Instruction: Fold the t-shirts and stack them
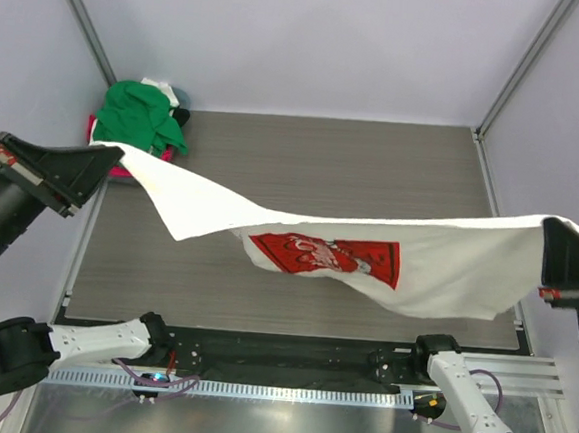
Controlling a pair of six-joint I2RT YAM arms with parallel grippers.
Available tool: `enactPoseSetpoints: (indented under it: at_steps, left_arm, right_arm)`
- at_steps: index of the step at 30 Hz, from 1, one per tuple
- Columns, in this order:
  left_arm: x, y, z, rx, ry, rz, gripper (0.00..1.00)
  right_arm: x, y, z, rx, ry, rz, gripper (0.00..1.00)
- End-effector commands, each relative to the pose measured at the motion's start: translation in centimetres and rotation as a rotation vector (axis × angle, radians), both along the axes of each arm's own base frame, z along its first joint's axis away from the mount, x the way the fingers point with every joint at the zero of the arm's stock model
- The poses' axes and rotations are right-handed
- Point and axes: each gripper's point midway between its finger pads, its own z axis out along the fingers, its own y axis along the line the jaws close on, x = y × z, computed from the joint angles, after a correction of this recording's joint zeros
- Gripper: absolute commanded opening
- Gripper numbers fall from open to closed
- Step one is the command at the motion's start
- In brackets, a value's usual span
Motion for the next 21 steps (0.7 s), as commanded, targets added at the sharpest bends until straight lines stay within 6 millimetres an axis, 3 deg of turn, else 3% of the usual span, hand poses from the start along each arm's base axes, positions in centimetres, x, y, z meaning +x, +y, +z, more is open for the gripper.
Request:
enactPoseSetpoints:
  at_steps: [1, 3, 7, 9, 11, 12, 14, 15, 16, 17, 18, 19, 20, 21]
  left_arm:
    - [-1.3, 0.9, 5.3, -0.042, -0.224, -0.019, 0.0]
    - [-1.1, 0.7, 6.2, -0.055, -0.24, -0.014, 0.0]
    - [0.5, -1.3, 6.9, -0.036, -0.244, -0.006, 0.0]
    - [2.8, -2.6, 6.9, -0.003, -0.23, 0.05, 0.0]
    - [4.7, -3.0, 6.8, 0.027, -0.205, 0.131, 0.0]
    - [7.2, -4.1, 5.6, 0.099, -0.168, 0.206, 0.0]
    - [9.3, -5.2, 4.6, 0.174, -0.147, 0.265, 0.0]
    - [10.7, -5.6, 3.9, 0.23, -0.135, 0.318, 0.0]
    - [12.5, -7.4, 2.6, 0.293, -0.111, 0.337, 0.0]
    - [14.2, -7.5, 1.7, 0.333, -0.085, 0.385, 0.0]
    - [15.7, -7.6, 0.2, 0.381, -0.047, 0.406, 0.0]
    - [18.5, -10.4, -2.4, 0.39, 0.018, 0.33, 0.0]
    - [22.0, -7.9, -4.5, 0.393, 0.1, 0.392, 0.0]
    - [24.2, -7.8, -7.1, 0.396, 0.179, 0.373, 0.0]
  right_arm:
    - [-2.2, -0.8, 4.8, -0.028, -0.199, -0.041, 0.01]
    - [-2.2, -1.4, 5.2, -0.031, -0.205, -0.072, 0.01]
    - [0.0, -1.6, 4.6, -0.04, -0.154, -0.09, 0.01]
    - [1.7, -2.3, 3.9, -0.028, -0.12, -0.137, 0.01]
    - [5.0, -3.0, 2.1, -0.017, -0.032, -0.191, 0.01]
    - [6.5, -3.7, 1.1, -0.017, 0.018, -0.237, 0.01]
    - [10.0, -4.0, -1.4, -0.027, 0.136, -0.269, 0.01]
    - [13.1, -3.8, -3.6, -0.043, 0.237, -0.271, 0.01]
    - [15.4, -3.6, -6.0, -0.052, 0.322, -0.274, 0.01]
    - [17.0, -3.4, -7.7, -0.042, 0.378, -0.272, 0.01]
    - [20.3, -3.1, -10.8, -0.054, 0.482, -0.274, 0.01]
    - [21.9, -3.6, -13.6, -0.06, 0.564, -0.316, 0.01]
    - [23.1, -4.0, -15.4, -0.062, 0.618, -0.345, 0.01]
    - [24.6, -4.4, -17.1, -0.069, 0.664, -0.387, 0.01]
